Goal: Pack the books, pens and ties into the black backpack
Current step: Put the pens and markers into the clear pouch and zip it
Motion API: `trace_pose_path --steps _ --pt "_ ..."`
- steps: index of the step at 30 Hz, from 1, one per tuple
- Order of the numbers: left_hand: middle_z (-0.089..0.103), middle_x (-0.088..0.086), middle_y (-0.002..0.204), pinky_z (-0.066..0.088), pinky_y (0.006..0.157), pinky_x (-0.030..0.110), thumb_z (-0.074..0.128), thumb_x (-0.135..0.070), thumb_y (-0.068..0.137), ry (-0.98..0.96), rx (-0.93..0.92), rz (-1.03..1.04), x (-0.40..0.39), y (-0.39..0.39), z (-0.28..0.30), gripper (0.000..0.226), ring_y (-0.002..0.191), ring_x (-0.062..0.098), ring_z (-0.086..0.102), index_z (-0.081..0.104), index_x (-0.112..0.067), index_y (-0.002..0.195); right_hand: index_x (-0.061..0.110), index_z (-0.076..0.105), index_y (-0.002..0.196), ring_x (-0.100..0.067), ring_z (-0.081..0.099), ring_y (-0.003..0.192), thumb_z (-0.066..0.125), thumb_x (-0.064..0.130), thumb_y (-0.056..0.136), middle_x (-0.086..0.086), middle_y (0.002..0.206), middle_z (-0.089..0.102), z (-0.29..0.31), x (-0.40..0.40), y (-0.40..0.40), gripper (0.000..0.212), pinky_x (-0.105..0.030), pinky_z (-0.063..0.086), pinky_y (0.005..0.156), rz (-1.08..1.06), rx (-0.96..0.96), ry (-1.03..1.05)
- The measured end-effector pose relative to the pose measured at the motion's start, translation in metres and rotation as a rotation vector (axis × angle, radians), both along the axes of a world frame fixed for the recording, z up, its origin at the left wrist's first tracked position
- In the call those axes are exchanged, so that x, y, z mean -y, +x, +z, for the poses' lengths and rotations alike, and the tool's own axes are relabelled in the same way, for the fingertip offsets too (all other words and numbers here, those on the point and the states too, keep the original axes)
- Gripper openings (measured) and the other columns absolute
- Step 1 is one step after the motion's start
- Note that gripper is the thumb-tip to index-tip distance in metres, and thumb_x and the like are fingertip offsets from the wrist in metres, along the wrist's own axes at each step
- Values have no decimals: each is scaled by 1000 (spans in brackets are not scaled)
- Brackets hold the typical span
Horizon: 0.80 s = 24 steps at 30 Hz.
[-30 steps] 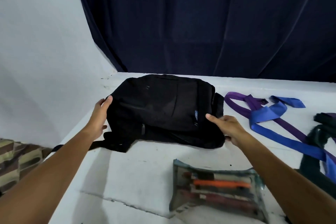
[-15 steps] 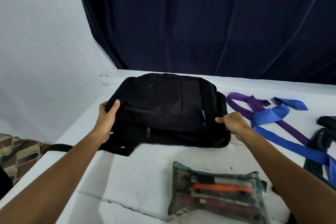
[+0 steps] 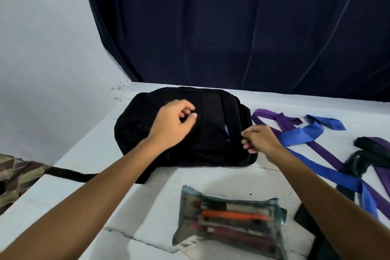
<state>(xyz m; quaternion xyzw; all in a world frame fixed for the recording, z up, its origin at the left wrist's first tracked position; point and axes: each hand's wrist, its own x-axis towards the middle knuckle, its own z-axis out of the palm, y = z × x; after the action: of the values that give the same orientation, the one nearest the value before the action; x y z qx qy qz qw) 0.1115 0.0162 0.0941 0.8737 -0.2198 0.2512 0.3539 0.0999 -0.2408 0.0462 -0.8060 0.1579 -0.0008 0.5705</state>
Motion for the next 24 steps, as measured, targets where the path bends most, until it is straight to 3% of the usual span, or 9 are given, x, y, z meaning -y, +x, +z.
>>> trace_pose_path --steps 2,4,6,9,11,15,17,21,24 --pt "69 -3 84 55 77 37 69 -28 85 189 -261 -133 49 3 3 15 72 15 62 72 -18 96 9 63 83 -19 58 60 48 5 94 -9 77 60 0 -2 -4 20 -28 49 50 -2 -42 -18" --pt "71 2 101 54 86 37 68 -36 87 416 -411 -88 88 14 -3 25 93 24 67 71 -21 106 9 64 90 -21 61 67 43 5 93 -8 83 61 -1 0 -6 22 -28 50 51 -28 -60 -42" --pt "66 7 117 51 90 39 65 -42 89 563 -486 -12 111 25 -13 37 109 31 63 66 -18 117 10 62 92 -20 61 68 42 7 94 -7 87 61 -1 1 -7 20 -26 43 50 -28 -77 -3" --pt "61 10 123 49 87 38 68 -43 88 659 -516 61 122 35 -24 43 112 33 61 62 -14 121 12 59 91 -16 56 65 41 11 96 -6 88 63 -3 1 -4 18 -25 35 53 -50 -131 80" --pt "64 9 118 50 84 36 74 -38 85 623 -539 58 123 37 -26 38 105 30 63 66 -15 114 10 58 91 -14 51 62 39 10 96 -7 89 66 -6 1 0 19 -24 32 50 -79 -166 146" --pt "69 7 95 60 69 33 83 -24 78 453 -650 19 118 39 -26 17 68 25 69 69 -16 86 10 56 87 -12 44 57 39 9 96 -8 91 67 -10 0 3 19 -23 30 49 -79 -204 186" --pt "69 8 82 61 62 32 84 -16 76 337 -712 1 112 41 -28 18 63 28 71 66 -12 75 10 56 86 -12 42 56 41 11 97 -7 90 66 -11 -1 4 19 -23 30 50 -76 -214 191" --pt "68 11 65 59 56 26 84 -5 74 171 -785 -14 102 45 -28 25 54 24 69 60 -7 66 12 58 91 -11 39 55 45 15 97 -5 86 65 -11 1 7 15 -22 30 49 -60 -247 217" --pt "67 11 61 58 55 22 84 -2 73 110 -863 -33 98 44 -21 20 48 17 65 64 -4 71 13 63 98 -11 38 55 49 17 95 0 81 59 -8 1 10 15 -22 30 50 -28 -258 205"
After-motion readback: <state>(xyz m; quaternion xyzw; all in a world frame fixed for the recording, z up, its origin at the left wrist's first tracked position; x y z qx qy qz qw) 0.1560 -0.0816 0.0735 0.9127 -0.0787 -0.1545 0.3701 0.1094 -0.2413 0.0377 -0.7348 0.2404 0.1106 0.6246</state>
